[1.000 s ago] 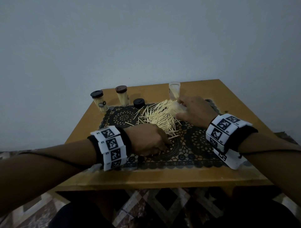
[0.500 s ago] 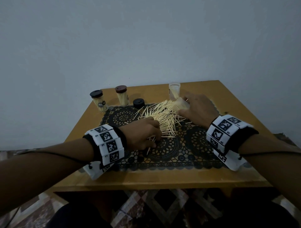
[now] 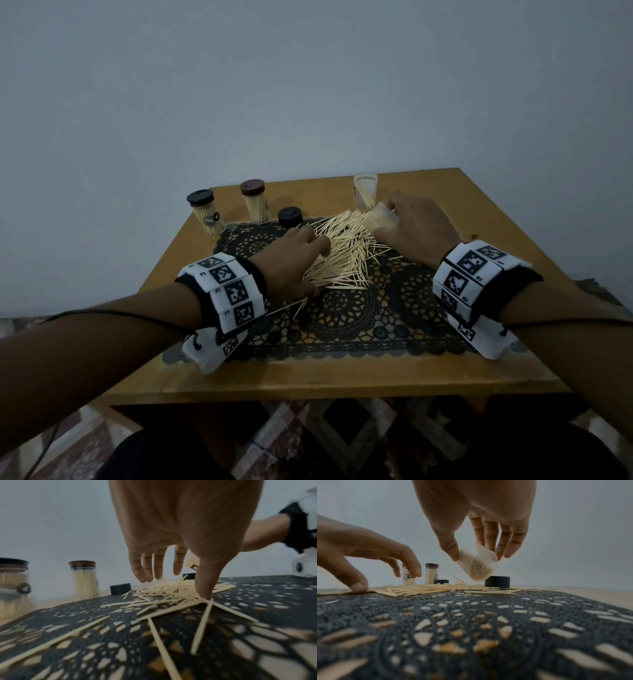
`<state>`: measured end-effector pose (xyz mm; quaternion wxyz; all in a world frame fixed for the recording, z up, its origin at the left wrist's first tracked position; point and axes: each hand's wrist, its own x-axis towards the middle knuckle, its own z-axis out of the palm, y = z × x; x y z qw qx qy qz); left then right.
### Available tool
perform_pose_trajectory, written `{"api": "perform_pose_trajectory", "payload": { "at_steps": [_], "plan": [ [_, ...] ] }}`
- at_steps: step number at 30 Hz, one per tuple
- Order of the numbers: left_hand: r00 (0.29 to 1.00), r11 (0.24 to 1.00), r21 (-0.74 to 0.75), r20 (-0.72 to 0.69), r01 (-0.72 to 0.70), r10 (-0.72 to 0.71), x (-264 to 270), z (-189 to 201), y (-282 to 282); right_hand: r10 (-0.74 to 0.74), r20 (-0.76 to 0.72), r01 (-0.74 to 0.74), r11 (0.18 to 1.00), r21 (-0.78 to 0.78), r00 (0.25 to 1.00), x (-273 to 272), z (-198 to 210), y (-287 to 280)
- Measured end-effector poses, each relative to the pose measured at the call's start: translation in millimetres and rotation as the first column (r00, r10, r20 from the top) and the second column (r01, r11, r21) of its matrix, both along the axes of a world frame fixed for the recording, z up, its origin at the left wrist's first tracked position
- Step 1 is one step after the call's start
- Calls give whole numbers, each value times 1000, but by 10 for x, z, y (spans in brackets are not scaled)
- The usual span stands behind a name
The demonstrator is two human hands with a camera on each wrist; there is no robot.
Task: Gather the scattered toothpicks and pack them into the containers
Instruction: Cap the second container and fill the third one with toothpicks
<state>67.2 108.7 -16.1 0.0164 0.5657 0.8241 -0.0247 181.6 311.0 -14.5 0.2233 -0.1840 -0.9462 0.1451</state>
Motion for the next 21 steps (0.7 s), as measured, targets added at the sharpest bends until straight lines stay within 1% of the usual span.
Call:
{"api": "perform_pose_trajectory", "payload": {
  "at_steps": [3, 6, 8, 10, 12, 14, 15, 17, 18, 19, 21],
  "plan": [
    [989, 986, -94, 42, -140, 145, -100, 22, 34, -2, 12, 2, 1000, -2, 1000, 7, 7, -11],
    [980, 970, -150, 28, -193, 199, -131, 16, 34, 2, 17, -1, 1000, -9, 1000, 14, 15, -21],
    [981, 975, -117, 33, -186, 192, -107, 5, 10, 2, 21, -2, 1000, -10, 1000, 13, 18, -26],
    [983, 986, -61, 89, -157, 162, -75, -13, -19, 10, 29, -10, 1000, -15, 1000, 15, 21, -33],
    [983, 994, -5, 151, -105, 104, -29, -30, -38, 18, 34, -17, 1000, -16, 999, 19, 28, -39],
    [982, 995, 78, 181, -58, 43, 14, -24, -58, 21, 39, -21, 1000, -11, 999, 20, 31, -40],
    [981, 990, 127, 188, -68, 43, 21, -3, -81, 23, 42, -22, 1000, -11, 999, 15, 27, -41],
    [973, 973, 174, 203, -150, 114, 7, 72, -145, 24, 40, -23, 1000, -19, 999, 10, 18, -33],
    [964, 970, 146, 210, -193, 160, -19, 106, -188, 21, 41, -20, 1000, -23, 999, 9, 16, -31],
    [955, 969, 84, 210, -232, 210, -46, 133, -236, 19, 44, -18, 1000, -22, 999, 10, 15, -31],
    [943, 956, -89, 160, -281, 292, -94, 151, -335, 19, 53, -18, 1000, -13, 998, 14, 21, -35]
  ]
}}
